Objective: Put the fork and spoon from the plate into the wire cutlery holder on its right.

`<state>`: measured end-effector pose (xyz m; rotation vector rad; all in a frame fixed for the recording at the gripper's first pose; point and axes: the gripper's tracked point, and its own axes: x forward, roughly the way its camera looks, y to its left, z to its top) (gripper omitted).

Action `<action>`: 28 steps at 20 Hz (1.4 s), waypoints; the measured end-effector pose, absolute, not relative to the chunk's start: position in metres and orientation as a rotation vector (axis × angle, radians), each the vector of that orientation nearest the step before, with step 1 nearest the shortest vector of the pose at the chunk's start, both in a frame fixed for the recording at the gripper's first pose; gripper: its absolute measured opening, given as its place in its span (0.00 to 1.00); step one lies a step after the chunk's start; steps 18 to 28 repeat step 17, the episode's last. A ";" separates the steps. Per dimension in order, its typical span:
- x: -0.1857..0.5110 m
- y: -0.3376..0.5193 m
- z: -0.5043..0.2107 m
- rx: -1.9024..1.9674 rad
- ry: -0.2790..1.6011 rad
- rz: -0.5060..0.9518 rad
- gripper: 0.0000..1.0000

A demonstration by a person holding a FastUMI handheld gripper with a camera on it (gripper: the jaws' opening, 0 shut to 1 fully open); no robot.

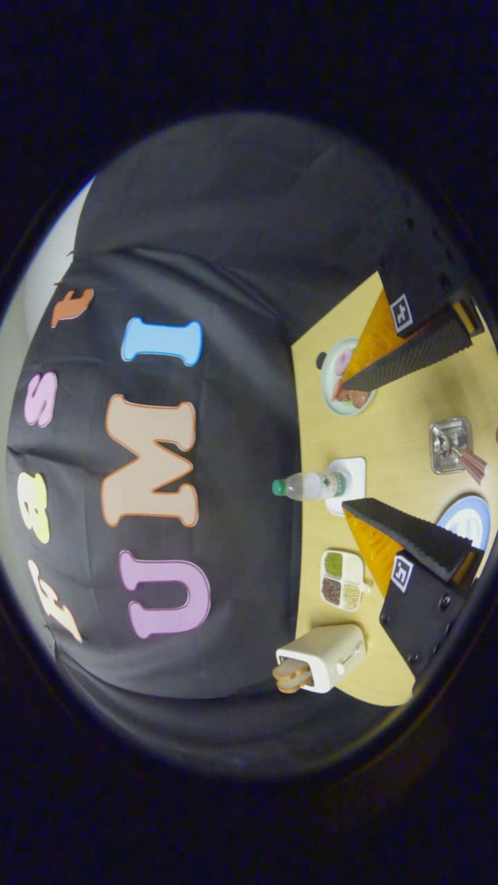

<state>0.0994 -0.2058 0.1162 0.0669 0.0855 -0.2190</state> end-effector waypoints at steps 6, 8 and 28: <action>0.090 -0.192 0.145 0.040 -0.065 -0.178 0.99; 0.087 -0.188 0.148 0.078 -0.084 -0.158 0.99; 0.080 -0.191 0.155 0.119 -0.109 -0.160 0.99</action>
